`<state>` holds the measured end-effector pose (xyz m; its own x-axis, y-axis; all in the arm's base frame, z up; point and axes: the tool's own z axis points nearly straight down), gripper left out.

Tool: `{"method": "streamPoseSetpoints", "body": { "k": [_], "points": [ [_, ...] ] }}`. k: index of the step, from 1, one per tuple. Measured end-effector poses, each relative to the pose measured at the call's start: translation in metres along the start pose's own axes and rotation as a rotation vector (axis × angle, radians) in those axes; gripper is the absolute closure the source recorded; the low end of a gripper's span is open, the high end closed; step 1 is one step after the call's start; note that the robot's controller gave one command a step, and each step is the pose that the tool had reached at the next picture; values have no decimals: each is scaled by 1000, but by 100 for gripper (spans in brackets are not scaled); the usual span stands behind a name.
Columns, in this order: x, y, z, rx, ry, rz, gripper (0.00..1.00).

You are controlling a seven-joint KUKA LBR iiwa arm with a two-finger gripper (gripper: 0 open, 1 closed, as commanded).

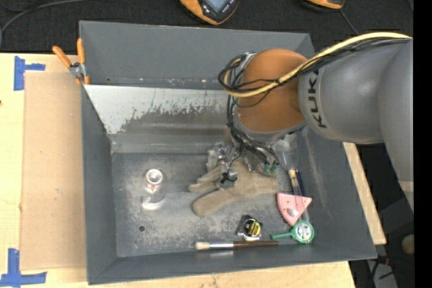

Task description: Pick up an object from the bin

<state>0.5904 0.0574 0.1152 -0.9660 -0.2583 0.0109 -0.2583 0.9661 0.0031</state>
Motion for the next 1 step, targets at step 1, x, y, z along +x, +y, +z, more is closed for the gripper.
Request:
{"method": "streamPoseSetpoints", "body": {
  "k": [1],
  "points": [
    [0,1,-27,0,1,0,100]
  ]
}}
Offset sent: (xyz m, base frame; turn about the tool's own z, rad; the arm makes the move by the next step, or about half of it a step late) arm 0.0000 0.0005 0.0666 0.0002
